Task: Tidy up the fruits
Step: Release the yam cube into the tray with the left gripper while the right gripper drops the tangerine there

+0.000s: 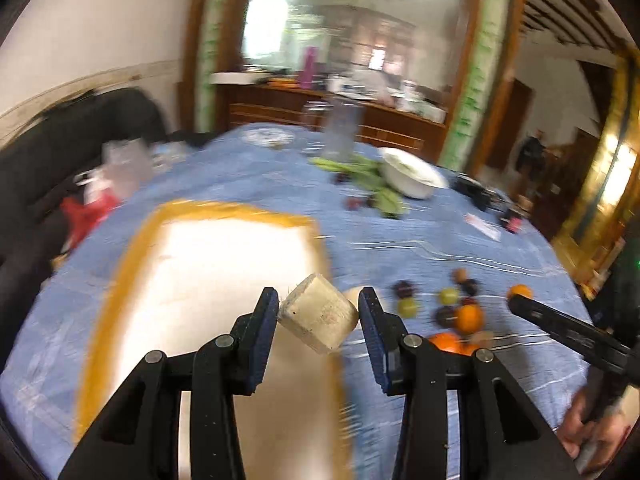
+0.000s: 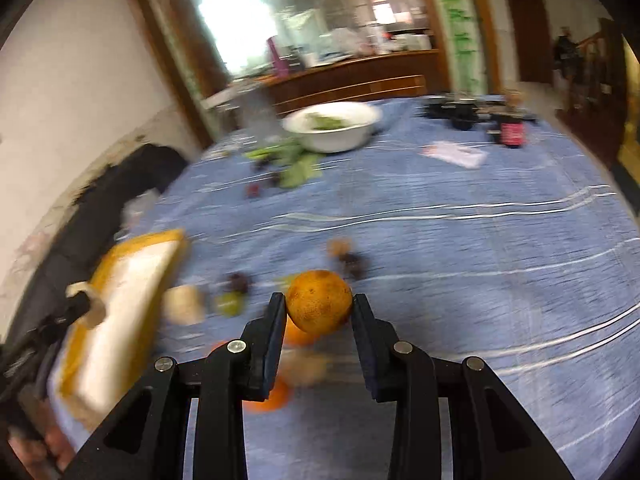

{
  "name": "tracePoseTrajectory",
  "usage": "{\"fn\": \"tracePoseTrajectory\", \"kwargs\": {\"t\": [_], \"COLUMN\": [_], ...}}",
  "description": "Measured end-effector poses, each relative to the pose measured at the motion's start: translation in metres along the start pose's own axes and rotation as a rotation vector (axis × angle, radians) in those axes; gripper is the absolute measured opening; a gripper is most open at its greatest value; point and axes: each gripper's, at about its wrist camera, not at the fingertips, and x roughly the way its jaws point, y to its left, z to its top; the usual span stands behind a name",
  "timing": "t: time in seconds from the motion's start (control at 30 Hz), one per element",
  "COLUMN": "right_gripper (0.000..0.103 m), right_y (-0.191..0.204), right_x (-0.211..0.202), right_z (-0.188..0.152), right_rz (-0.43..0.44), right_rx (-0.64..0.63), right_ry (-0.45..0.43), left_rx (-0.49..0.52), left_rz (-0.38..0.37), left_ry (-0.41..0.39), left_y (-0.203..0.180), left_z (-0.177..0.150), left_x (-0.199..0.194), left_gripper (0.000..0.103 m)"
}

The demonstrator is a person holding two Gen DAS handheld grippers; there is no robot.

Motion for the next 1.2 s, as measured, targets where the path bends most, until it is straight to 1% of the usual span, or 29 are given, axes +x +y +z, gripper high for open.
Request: {"fn": "tracePoseTrajectory", "kwargs": {"t": [0.1,0.17,0.23,0.37,0.47,0.57,0.63,0.77,0.83,0.9,1.03,1.07,1.1,1.13,1.2], "right_gripper": [0.036,0.036,0.036,0.037,0.037,0.037,0.037,0.037,0.038,0.038,0.038,0.039,0.041,0.043,0.050], "right_y": [0.057,0.091,0.124,0.171,0.199,0.212,0.215,0.218,0.221,0.223,0.223,0.224,0.223,0.222,0.221], "right_x": [0.003,0.009,0.018,0.033,0.052,0.069,0.077,0.084,0.082,0.082,0.078,0.075,0.071,0.067,0.057], "right_z": [-0.009,-0.017,-0.027,-0.048,-0.063,-0.074,-0.082,-0.091,-0.093,-0.094,-0.096,-0.096,-0.095,-0.094,-0.093], "right_rz": [0.092,0.132,0.164,0.200,0.192,0.175,0.164,0.141,0.132,0.127,0.136,0.138,0.143,0.145,0.145], "right_rx": [-0.078,-0.131,-0.180,-0.261,-0.333,-0.371,-0.385,-0.404,-0.419,-0.434,-0.442,-0.440,-0.438,-0.438,-0.439], "right_ry": [0.037,0.061,0.089,0.138,0.180,0.223,0.246,0.259,0.255,0.250,0.253,0.249,0.240,0.228,0.202], "left_rx": [-0.057,-0.096,-0.123,-0.157,-0.180,-0.172,-0.167,-0.155,-0.154,-0.152,-0.126,-0.121,-0.118,-0.116,-0.111], "left_rz": [0.066,0.100,0.114,0.156,0.178,0.216,0.212,0.222,0.222,0.224,0.242,0.244,0.244,0.244,0.242], "left_ry": [0.005,0.023,0.038,0.053,0.056,0.042,0.037,0.027,0.016,-0.003,-0.036,-0.042,-0.047,-0.052,-0.061], "left_y": [0.036,0.058,0.071,0.094,0.107,0.112,0.112,0.110,0.108,0.105,0.094,0.092,0.090,0.088,0.083], "left_z": [-0.006,-0.011,-0.016,-0.028,-0.034,-0.033,-0.034,-0.035,-0.035,-0.033,-0.030,-0.029,-0.028,-0.028,-0.027], "left_x": [-0.006,-0.006,-0.006,-0.009,-0.010,-0.010,-0.012,-0.016,-0.020,-0.027,-0.040,-0.043,-0.045,-0.048,-0.053], "left_gripper": [0.040,0.040,0.040,0.041,0.041,0.041,0.041,0.041,0.047,0.059,0.063,0.066,0.069,0.070,0.072]}}
